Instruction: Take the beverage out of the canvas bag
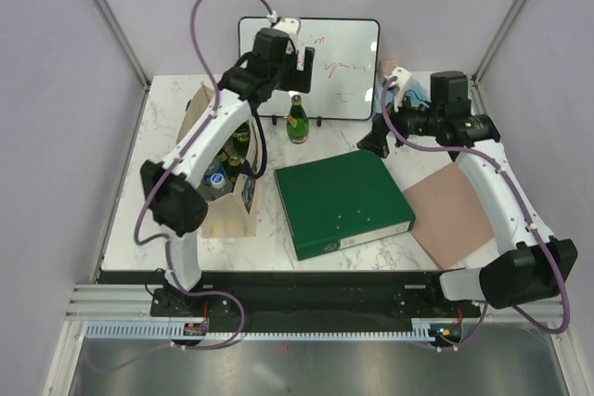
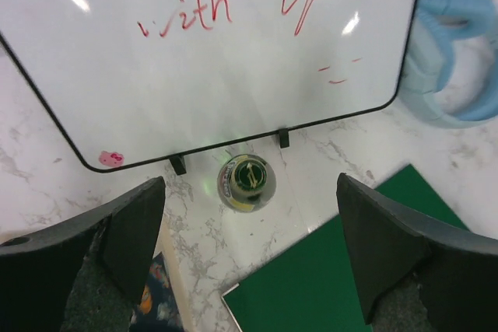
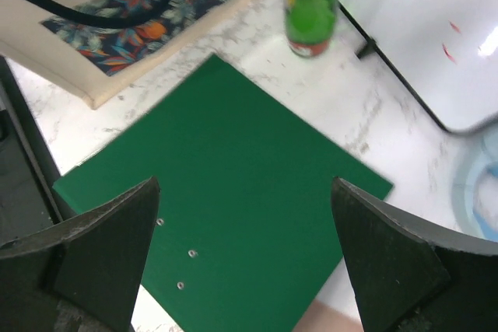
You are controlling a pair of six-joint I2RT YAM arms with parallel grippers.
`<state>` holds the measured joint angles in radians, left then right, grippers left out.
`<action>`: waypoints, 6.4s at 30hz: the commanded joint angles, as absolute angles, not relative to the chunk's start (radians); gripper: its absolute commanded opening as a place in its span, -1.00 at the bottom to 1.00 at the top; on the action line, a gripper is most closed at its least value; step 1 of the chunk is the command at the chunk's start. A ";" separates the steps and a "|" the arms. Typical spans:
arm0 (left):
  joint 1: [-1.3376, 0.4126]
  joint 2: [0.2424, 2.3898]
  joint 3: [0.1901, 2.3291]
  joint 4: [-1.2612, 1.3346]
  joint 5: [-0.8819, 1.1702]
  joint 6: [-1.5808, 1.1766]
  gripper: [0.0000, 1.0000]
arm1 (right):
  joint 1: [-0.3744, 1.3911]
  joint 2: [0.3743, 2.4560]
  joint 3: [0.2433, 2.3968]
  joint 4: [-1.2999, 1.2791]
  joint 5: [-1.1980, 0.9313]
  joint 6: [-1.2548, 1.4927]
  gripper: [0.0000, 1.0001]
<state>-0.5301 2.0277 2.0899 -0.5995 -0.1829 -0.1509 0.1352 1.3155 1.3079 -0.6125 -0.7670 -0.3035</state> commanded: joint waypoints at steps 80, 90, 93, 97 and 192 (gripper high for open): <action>-0.531 0.569 1.086 -0.907 -0.526 -0.638 0.90 | 0.804 2.488 2.470 -0.307 0.057 0.052 -0.67; -0.531 0.584 1.057 -0.897 -0.503 -0.637 0.91 | 0.801 2.251 2.387 -0.167 -0.034 -0.022 -1.00; -0.531 0.598 1.058 -0.885 -0.496 -0.638 0.92 | 0.801 2.188 2.382 -0.172 -0.067 0.000 -1.00; -0.531 0.620 1.063 -0.873 -0.483 -0.632 0.92 | 0.801 2.123 2.396 -0.178 -0.090 0.035 -1.00; -0.531 0.788 1.123 -0.719 -0.357 -0.563 0.91 | 0.741 2.122 2.048 -0.064 -0.229 0.219 0.77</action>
